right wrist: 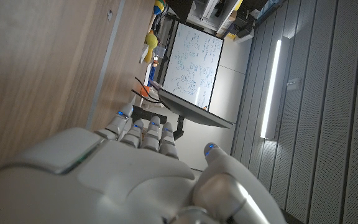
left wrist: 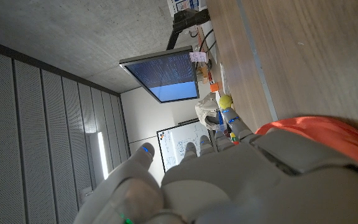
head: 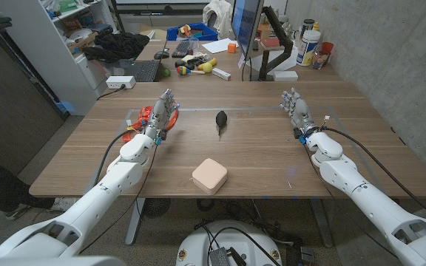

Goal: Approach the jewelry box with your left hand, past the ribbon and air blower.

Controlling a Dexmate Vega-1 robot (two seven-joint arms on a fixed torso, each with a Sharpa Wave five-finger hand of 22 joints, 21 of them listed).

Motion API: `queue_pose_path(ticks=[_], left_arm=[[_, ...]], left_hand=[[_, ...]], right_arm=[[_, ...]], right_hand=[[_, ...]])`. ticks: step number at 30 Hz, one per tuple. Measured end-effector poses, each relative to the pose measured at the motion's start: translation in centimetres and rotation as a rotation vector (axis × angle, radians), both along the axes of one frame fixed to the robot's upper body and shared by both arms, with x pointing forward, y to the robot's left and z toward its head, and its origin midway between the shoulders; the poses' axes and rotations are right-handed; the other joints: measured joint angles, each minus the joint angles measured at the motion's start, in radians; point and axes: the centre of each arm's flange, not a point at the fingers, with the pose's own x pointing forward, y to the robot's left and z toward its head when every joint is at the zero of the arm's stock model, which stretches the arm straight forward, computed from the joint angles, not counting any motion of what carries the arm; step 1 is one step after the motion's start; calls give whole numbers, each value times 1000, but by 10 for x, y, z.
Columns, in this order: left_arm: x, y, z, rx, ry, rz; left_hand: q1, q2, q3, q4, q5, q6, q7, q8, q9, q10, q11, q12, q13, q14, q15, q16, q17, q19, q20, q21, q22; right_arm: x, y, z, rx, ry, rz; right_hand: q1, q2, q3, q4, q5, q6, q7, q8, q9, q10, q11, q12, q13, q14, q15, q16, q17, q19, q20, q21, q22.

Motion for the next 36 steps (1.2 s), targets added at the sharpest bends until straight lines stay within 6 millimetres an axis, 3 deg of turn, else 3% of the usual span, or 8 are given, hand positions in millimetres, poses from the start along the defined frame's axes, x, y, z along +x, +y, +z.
queue_pose_path(ticks=[2, 6, 11, 36], left_arm=[[0, 1, 0, 0, 3, 1], [0, 0, 0, 6, 3, 4], [-1, -1, 3, 29, -9, 13], [-31, -12, 48, 328, -222, 109]], left_hand=[[0, 0, 0, 0, 0, 2, 1, 0, 0, -3, -3, 0, 0, 0, 0, 0, 0, 0, 0, 1, 0], [0, 0, 0, 0, 0, 1, -40, 0, 0, -3, -3, 0, 0, 0, 0, 0, 0, 0, 0, 1, 2], [4, 4, 4, -4, 0, 1, -64, 0, 0, -3, -3, 0, 0, 0, 0, 0, 0, 0, 0, -4, 2], [13, 13, 12, -12, 0, 12, -78, 11, 0, 6, 6, 0, 0, 0, 0, 0, -3, 0, 0, -8, 2]], right_arm=[[0, 0, 0, 0, 0, 0], [0, 0, -1, 0, 0, 0], [0, -1, -1, 2, 1, 0], [-1, -2, -3, 5, 0, -2]], right_hand=[[0, 0, 0, 0, 0, 0, 0, 0, 0, 0, 0, 0, 0, 0, 0, 0, 0, 0, 0, 0, 0], [0, 0, 0, 0, 0, 0, 0, 0, 0, 0, 0, 0, 0, 0, 0, 0, 0, 0, 0, 0, 0], [0, 0, 0, 0, 0, 0, 0, 0, 0, 0, 0, 0, 0, 0, 0, 0, 0, 0, 0, 0, 0], [0, 0, 0, 0, 0, 5, -5, 0, 0, 0, 0, 0, 0, 0, 0, 0, 0, 0, 0, 0, 0]])
